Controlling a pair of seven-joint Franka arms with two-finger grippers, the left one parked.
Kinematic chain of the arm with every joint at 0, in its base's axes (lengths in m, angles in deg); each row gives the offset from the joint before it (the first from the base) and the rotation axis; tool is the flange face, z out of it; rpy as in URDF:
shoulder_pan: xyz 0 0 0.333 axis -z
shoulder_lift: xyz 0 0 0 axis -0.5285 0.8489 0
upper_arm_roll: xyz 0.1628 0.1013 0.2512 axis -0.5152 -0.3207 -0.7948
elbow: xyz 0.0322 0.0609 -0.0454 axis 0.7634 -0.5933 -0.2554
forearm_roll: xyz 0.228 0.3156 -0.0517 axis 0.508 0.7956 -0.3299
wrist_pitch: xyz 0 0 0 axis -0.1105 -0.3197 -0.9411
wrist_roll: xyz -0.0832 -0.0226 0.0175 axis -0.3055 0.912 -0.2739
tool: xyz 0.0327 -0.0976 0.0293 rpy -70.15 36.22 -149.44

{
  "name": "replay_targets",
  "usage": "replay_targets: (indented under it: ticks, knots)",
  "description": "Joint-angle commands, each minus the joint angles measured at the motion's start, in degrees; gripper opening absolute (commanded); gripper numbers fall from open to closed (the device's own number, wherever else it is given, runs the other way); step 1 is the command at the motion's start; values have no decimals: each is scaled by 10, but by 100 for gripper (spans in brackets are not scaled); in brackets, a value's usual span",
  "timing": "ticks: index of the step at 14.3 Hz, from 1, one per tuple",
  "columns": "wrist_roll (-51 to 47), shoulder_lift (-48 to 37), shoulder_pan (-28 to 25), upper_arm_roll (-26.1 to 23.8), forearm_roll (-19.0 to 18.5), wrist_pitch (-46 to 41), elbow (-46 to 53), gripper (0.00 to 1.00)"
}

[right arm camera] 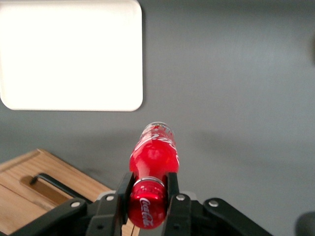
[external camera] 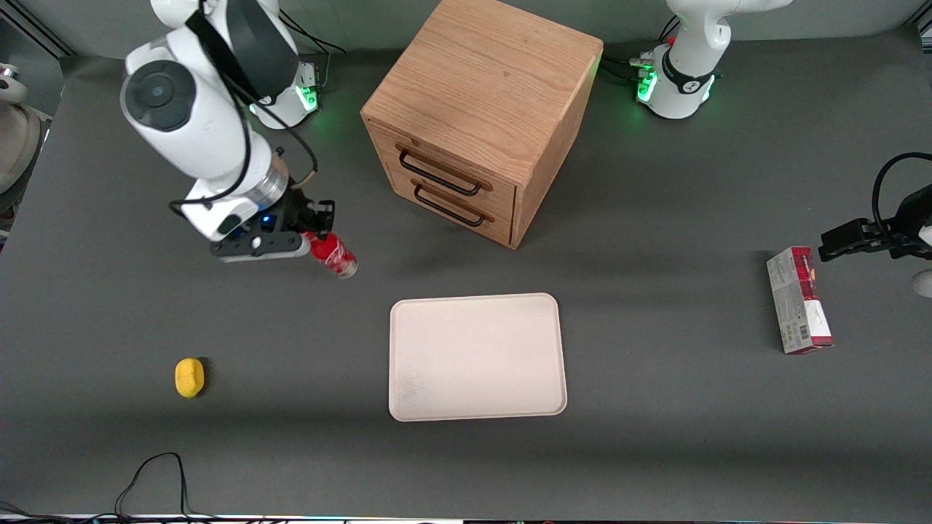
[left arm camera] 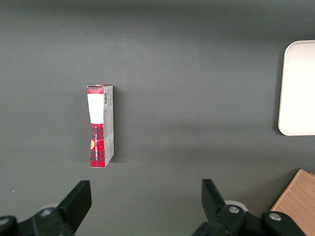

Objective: Place coke bottle on tray
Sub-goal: 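Carry the bottle with the right gripper over the cream tray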

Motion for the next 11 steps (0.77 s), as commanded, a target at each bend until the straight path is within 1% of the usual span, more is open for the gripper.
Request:
replay_targets:
  ticks: [1,3,4,6,8,10,11]
  knots:
    - [-19,151,-45,-14,-76,-69,199,23]
    - [-28,221,-70,-32,-107,-68,273,24]
    - [-33,251,-88,-33,-130,-63,300,25]
    - [-34,310,-133,-31,-161,-48,361,26]
    - [-46,341,-155,-28,-197,-8,369,26]
    - [-47,369,-163,-27,-240,14,370,27]
    - [-47,377,-164,-26,-250,27,369,27]
